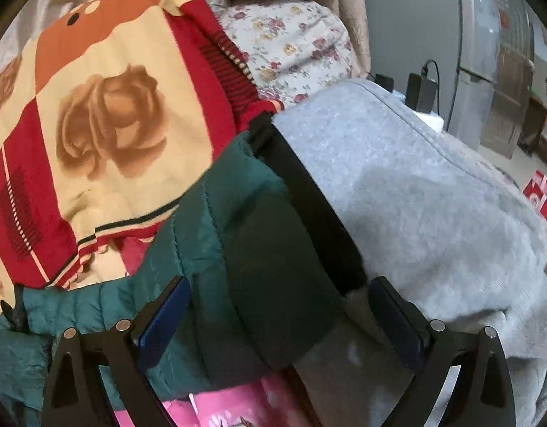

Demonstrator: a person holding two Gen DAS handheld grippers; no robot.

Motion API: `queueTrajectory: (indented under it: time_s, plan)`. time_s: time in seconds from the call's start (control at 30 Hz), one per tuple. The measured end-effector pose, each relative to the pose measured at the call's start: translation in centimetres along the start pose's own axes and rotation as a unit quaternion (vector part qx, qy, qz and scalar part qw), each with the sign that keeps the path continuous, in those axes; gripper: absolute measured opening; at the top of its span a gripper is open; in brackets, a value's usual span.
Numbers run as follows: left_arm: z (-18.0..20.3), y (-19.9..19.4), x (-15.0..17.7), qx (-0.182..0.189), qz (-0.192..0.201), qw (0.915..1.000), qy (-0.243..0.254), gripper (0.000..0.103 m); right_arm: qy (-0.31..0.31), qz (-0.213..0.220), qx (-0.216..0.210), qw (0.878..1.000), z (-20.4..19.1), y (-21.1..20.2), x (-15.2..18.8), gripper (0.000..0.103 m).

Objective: Fold large clothes

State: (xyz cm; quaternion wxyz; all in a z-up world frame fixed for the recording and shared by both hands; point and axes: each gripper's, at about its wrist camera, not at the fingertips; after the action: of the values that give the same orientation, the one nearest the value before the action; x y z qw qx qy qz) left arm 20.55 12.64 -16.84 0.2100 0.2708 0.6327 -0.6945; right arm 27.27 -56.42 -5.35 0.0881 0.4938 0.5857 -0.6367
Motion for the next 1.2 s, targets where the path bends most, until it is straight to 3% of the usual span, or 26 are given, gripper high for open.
queueTrajectory:
  time_s: [0.07,0.23,0.27,0.37,0.47,0.67,0.87,1.03,1.2]
  plan:
    - [0.0,0.0,0.0,0.000,0.000,1.0000,0.000,0.089,-0.014,0.013,0.016,1.000,-0.3,0.1,0.0,0.059]
    - [0.0,0.0,0.0,0.000,0.000,1.0000,0.000,0.090,-0.016,0.030,0.014,0.999,0.1,-1.2,-0.2,0.039]
    - [0.0,0.0,0.0,0.000,0.000,1.0000,0.000,0.090,-0.017,0.034,0.003,0.999,0.0,-1.7,-0.2,0.030]
    - [0.0,0.0,0.0,0.000,0.000,1.0000,0.000,0.090,-0.021,0.037,-0.016,0.999,-0.6,-2.8,-0.4,0.025]
    - [0.0,0.0,0.0,0.002,0.001,1.0000,-0.002,0.090,-0.008,0.038,-0.071,0.997,-1.7,-4.4,-0.4,0.022]
    - [-0.1,-0.1,0.1,0.006,0.003,1.0000,-0.005,0.090,-0.008,0.030,-0.136,0.990,-5.3,-6.5,0.0,0.020]
    - [0.0,-0.6,0.2,-0.001,0.008,0.9999,-0.006,0.089,-0.034,0.009,-0.184,0.982,-12.8,-8.0,1.8,0.020]
    - [-1.1,-1.7,0.6,-0.013,0.026,0.9991,-0.029,0.089,-0.069,-0.013,-0.251,0.965,-22.5,-10.3,5.0,0.020]
    - [-2.4,-1.4,1.0,0.001,0.022,0.9980,-0.060,0.089,-0.099,-0.043,-0.308,0.945,-31.0,-12.3,9.3,0.020]
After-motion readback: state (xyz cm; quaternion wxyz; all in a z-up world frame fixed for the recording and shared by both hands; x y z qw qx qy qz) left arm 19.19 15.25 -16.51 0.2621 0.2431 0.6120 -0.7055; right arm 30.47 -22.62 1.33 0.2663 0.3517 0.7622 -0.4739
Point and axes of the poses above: each gripper's, at about its wrist camera, not at the fingertips, and y roughly the way its jaws point, z to its right, x to its underside, and after that the axes turned 9 degrees about y, right-handed
